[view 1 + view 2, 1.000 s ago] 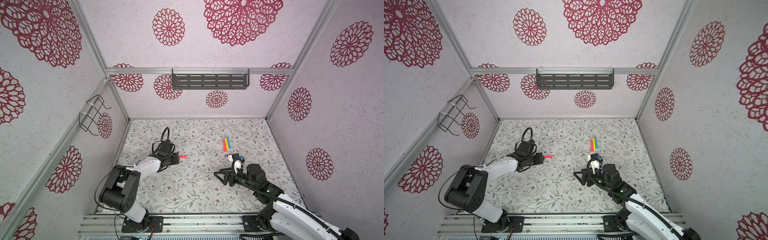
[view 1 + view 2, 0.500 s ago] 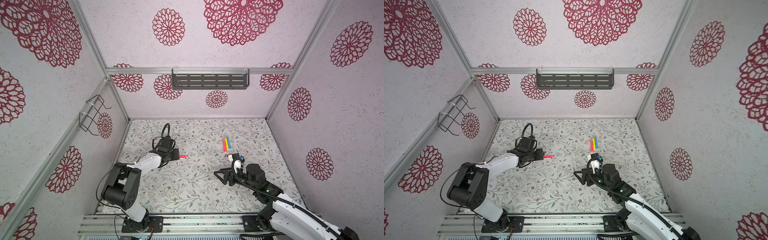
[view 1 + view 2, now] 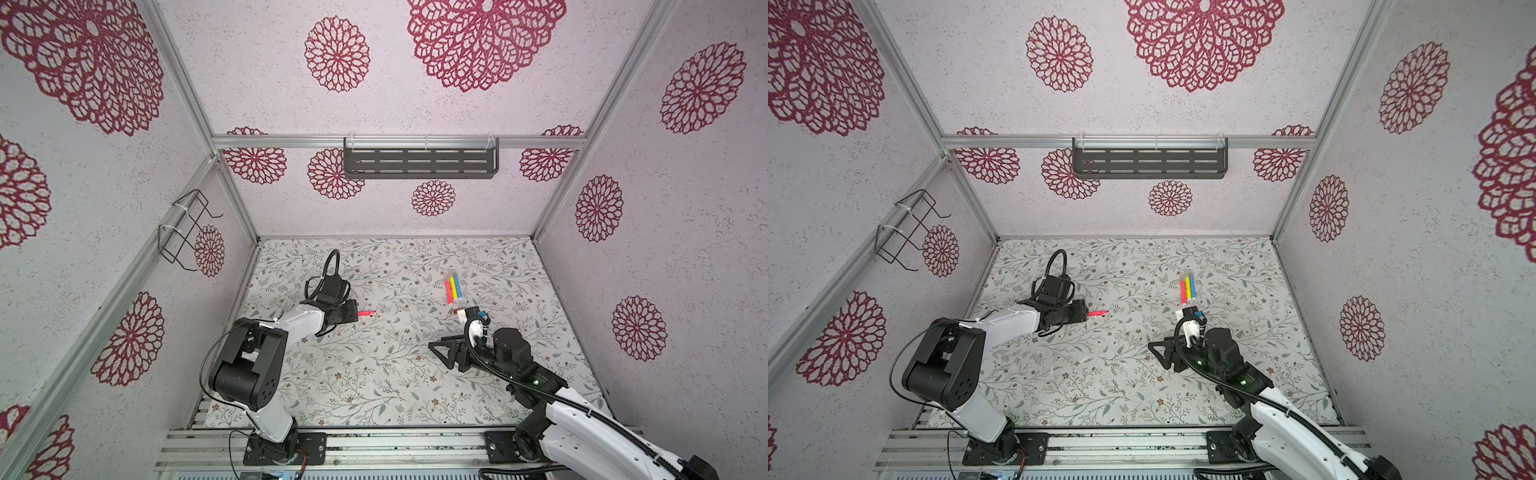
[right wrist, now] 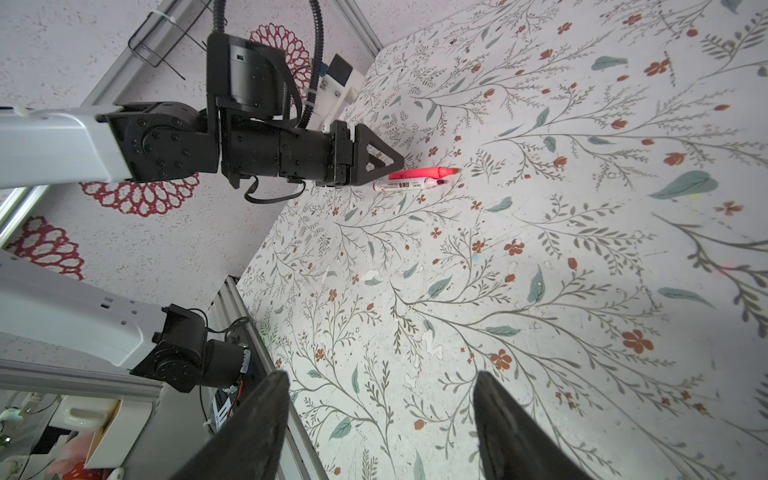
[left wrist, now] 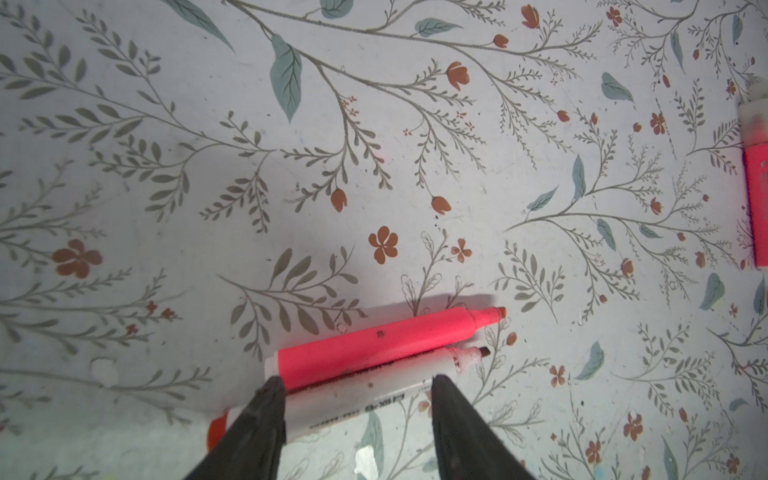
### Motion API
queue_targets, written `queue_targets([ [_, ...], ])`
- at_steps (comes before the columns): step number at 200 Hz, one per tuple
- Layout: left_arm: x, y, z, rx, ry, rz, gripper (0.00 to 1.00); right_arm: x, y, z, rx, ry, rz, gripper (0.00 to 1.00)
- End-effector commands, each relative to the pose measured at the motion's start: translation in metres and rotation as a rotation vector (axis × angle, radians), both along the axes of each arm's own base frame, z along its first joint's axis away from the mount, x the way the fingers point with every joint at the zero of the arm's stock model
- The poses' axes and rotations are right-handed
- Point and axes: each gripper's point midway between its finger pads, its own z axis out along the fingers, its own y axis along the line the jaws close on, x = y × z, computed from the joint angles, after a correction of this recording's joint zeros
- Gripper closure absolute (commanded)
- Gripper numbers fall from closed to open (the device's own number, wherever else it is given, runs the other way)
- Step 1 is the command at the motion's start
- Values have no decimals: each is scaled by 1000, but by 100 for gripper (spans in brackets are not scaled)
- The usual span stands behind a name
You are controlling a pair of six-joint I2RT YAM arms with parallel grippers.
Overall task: Insert the pens into the pen caps
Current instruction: 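Lower the left gripper onto the white marker beside the pink highlighter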
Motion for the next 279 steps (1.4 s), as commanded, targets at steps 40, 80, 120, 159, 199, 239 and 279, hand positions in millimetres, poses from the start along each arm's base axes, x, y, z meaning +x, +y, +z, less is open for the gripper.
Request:
queue_targets([
  [40,5,0,-5,-2,2,-3,41,1,0,3,13,-11,-12,29],
  [80,2,2,-12,6,19,-3,41,1,0,5,19,-13,-9,29],
  [120,2,2,-12,9,20,-3,41,0,0,5,23,-11,-9,29],
  [159,-4,1,-11,3,29,-2,42,1,0,6,22,-15,-13,28],
  [199,-15,-3,-13,12,48,-10,42,2,1,6,24,-14,-12,29],
  [239,-35,-16,-11,33,50,-45,42,2,1,6,24,-16,-12,29],
  [279,-53,-27,-7,35,54,-72,42,3,2,7,24,-17,-10,29],
])
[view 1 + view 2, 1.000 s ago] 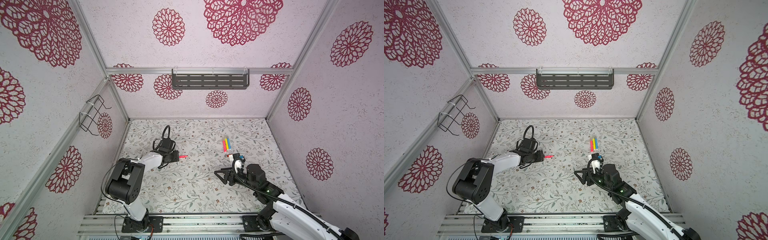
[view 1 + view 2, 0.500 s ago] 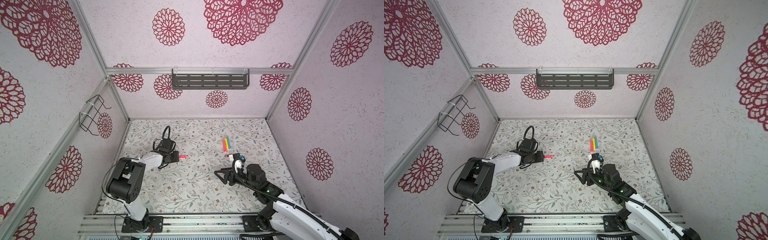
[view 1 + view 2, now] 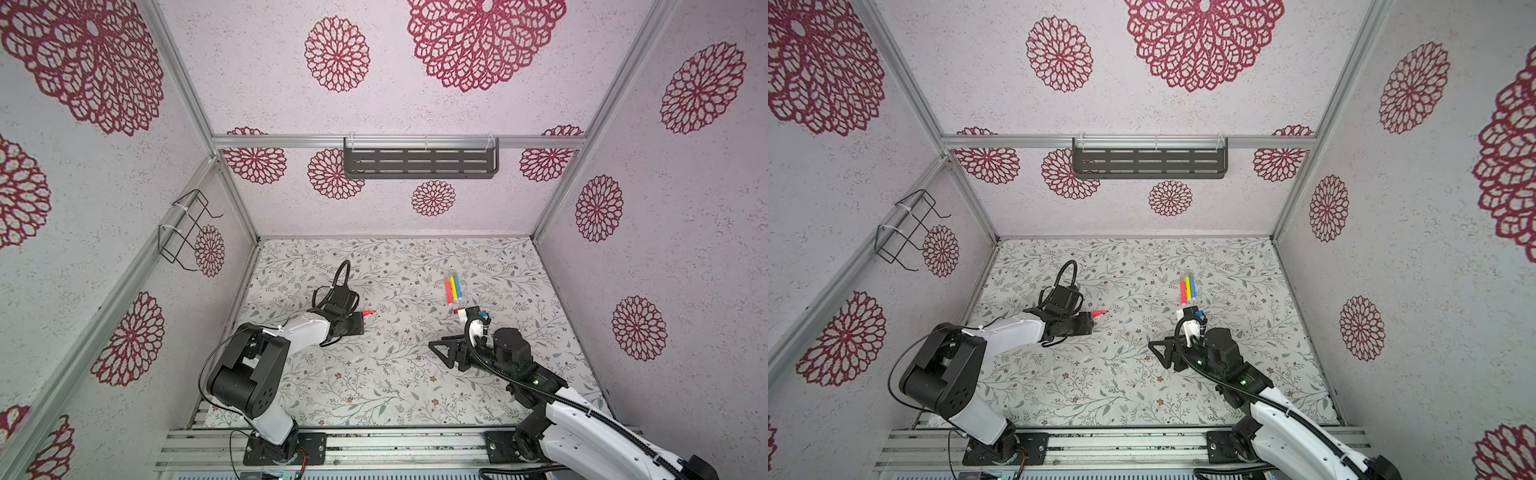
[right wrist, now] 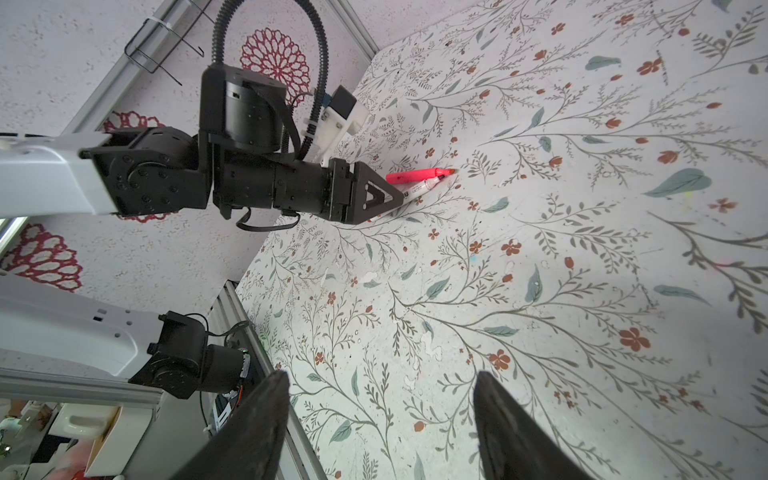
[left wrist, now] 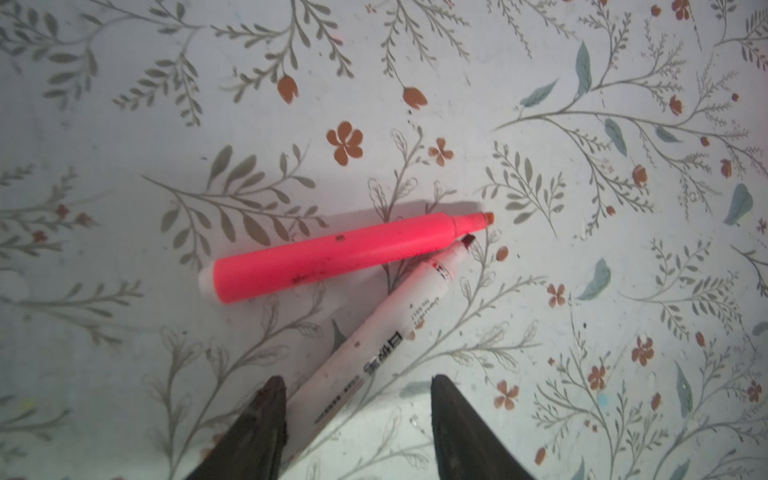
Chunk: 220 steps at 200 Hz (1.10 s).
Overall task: Insert the pens into the pen caps
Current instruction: 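Lower the left gripper onto the white marker beside the pink highlighter, then grasp the white marker with the left gripper and lift it upright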
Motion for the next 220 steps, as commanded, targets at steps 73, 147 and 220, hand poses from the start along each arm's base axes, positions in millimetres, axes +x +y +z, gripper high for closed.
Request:
queue_targets([
  [73,-21,-15,-4,58,34,-61,42,-1,-2,7,19,-27,-12,28],
  [147,-46,-53,-23,141,101,-197,46,-2,-6,6,20,-28,-29,28],
  [220,-76,-70,-36,221,154,-279,84,-1,-11,10,29,-35,-61,29],
])
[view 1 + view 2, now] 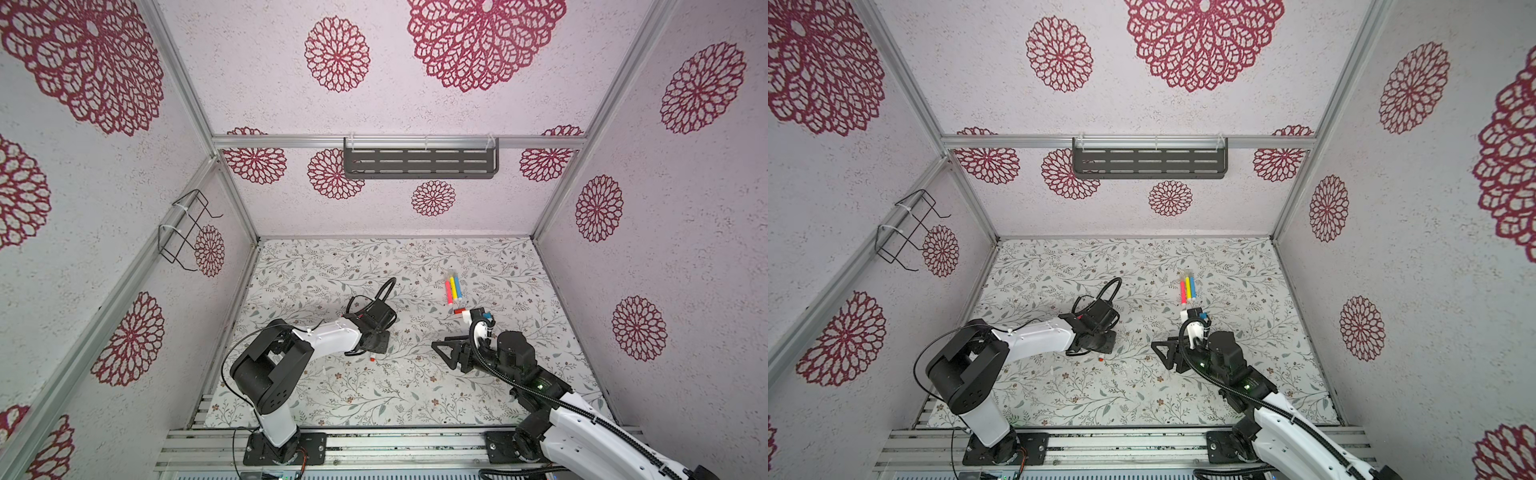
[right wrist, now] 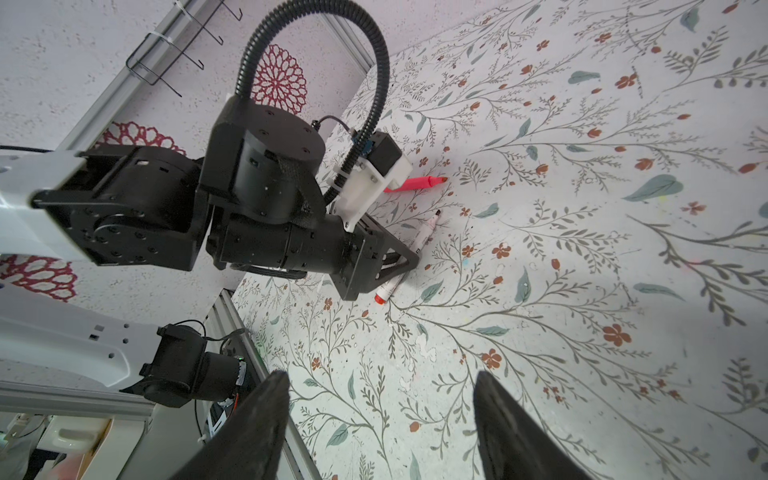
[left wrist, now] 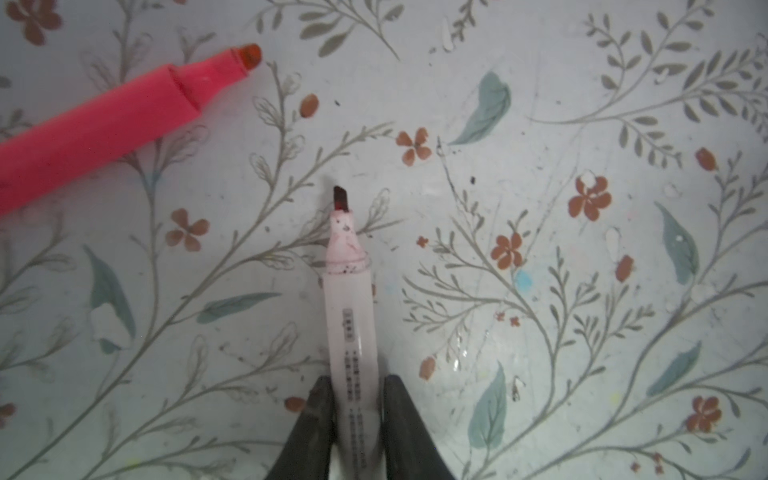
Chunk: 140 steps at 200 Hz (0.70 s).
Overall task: Insert the pens into the pen caps
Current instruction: 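Grasp the white marker with the left gripper and lift it upright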
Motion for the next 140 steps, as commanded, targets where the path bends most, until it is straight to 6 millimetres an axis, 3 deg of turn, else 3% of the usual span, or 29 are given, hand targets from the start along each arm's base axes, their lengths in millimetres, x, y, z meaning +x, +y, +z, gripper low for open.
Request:
queue_targets([
  [1,-24,6,-18,56,82,-26,85,1,-3,5,18,-14,-26,29],
  [28,-31,-16,-2,-110,36,-74,90,2,-8,-2,11,15,-59,29],
  [51,-42,-51,51,-387,-119,-163,89,1,-6,-21,10,81,-63,29],
  [72,-52,-63,87,-602,-208,-169,88,-3,0,-31,65,132,-45,29],
  [120,-77,-78,106,-673,-265,-180,88,-11,21,-36,133,163,7,30],
  [140,-85,-85,112,-671,-286,-182,87,-11,32,-27,160,150,38,31],
])
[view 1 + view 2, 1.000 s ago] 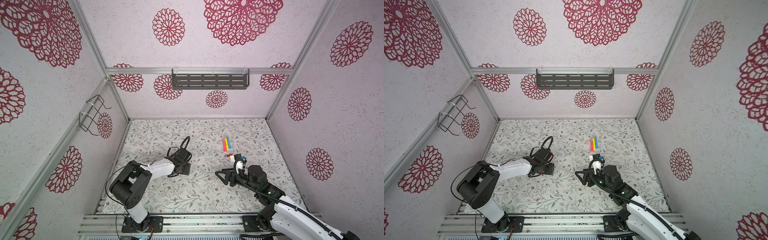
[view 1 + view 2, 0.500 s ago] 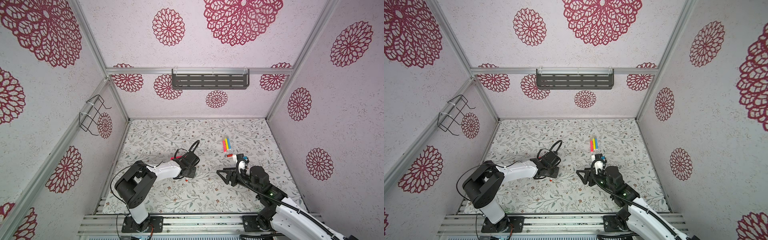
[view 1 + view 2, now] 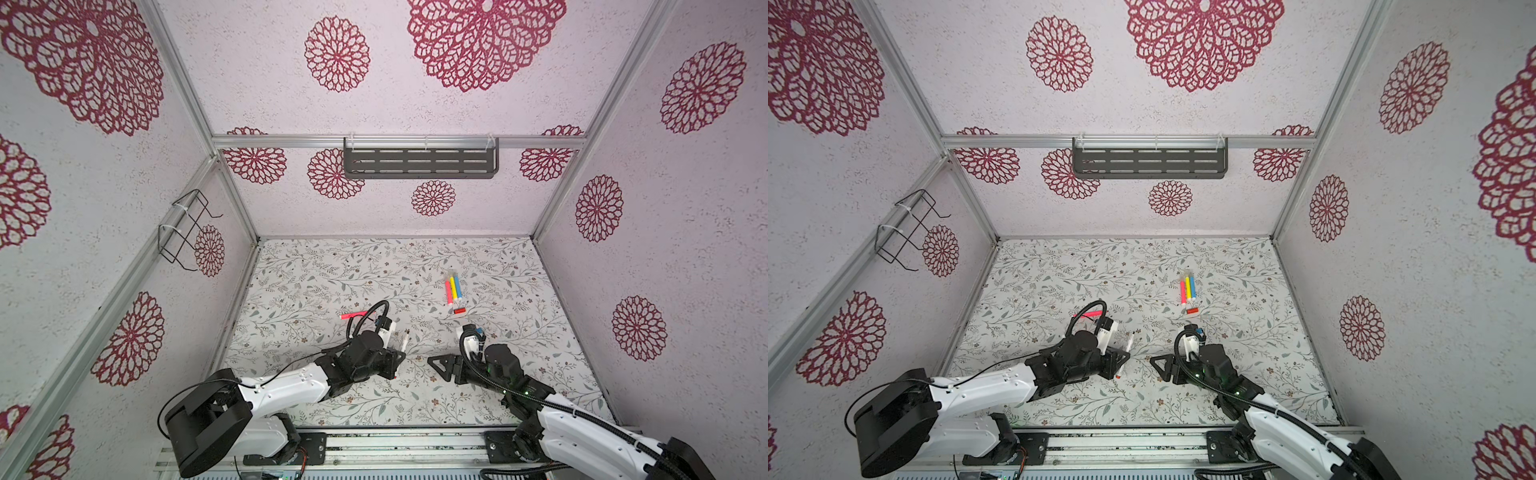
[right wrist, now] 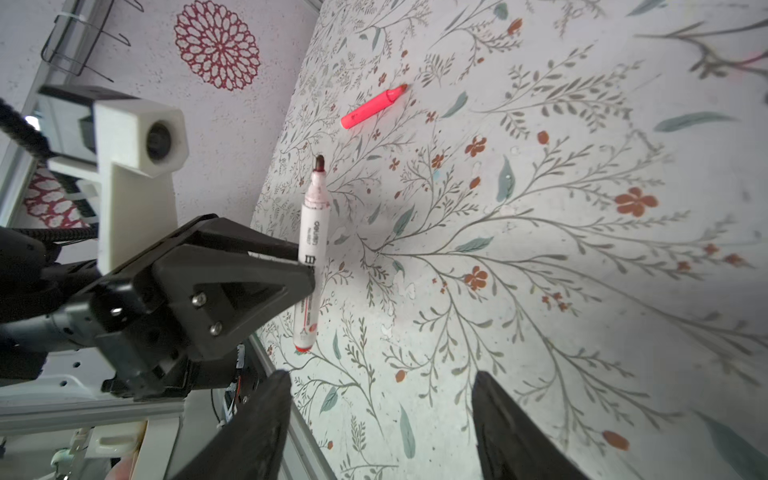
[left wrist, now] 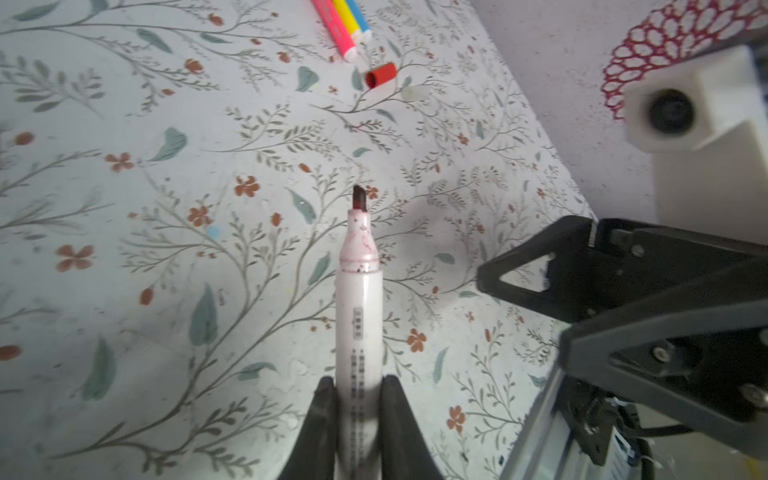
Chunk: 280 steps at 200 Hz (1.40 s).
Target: Insert the pens into the pen caps
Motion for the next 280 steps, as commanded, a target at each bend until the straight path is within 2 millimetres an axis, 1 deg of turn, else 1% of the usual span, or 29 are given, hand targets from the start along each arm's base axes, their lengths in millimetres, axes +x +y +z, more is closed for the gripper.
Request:
queue_targets([
  [1,-2,-12,23,-73,-52,29,87,6,21,44,131,-84,28,31],
  [21,-9,-19,28,-66,-72,29,87,7,30,54,154,-106,48,33],
  [49,-17,-24,34,-61,-101,42,87,9,36,63,173,-129,51,36],
  [61,-21,-27,38,-63,-116,41,87,9,38,64,174,-128,56,40],
  [92,-25,-31,46,-55,-144,47,87,2,46,66,186,-120,85,49],
  [111,-26,-33,53,-67,-156,44,87,-2,48,65,179,-114,90,51],
  [120,-27,-35,55,-68,-160,39,87,-4,49,66,181,-115,91,57],
  [128,-27,-35,56,-68,-163,36,87,-5,50,68,181,-119,91,66],
  [144,-30,-37,57,-69,-165,27,87,-6,50,73,185,-128,86,81],
  [159,-32,-38,58,-69,-171,21,86,-4,50,79,180,-140,77,87],
  [184,-36,-36,62,-80,-187,20,84,1,50,78,136,-147,62,92],
  [194,-37,-34,63,-81,-188,22,80,2,50,78,133,-144,57,93],
  [199,-37,-33,63,-84,-190,25,74,3,51,79,133,-146,57,93],
  [206,-38,-31,63,-82,-191,22,62,5,51,80,134,-148,51,93],
  [212,-38,-30,62,-81,-192,19,56,6,52,81,134,-149,50,93],
  [217,-39,-30,61,-78,-191,16,54,6,53,82,135,-151,48,93],
  [224,-40,-29,58,-72,-189,12,53,8,53,84,142,-153,43,93],
  [247,-42,-26,44,-42,-173,6,53,7,56,91,175,-152,35,94],
  [256,-42,-27,42,-41,-172,0,54,6,59,93,187,-156,38,94],
  [262,-43,-27,40,-40,-173,0,58,5,60,92,187,-153,39,94],
  [275,-41,-24,39,-34,-182,12,73,4,63,90,175,-143,36,94],
  [280,-40,-23,39,-34,-183,16,77,4,64,87,166,-137,36,94],
])
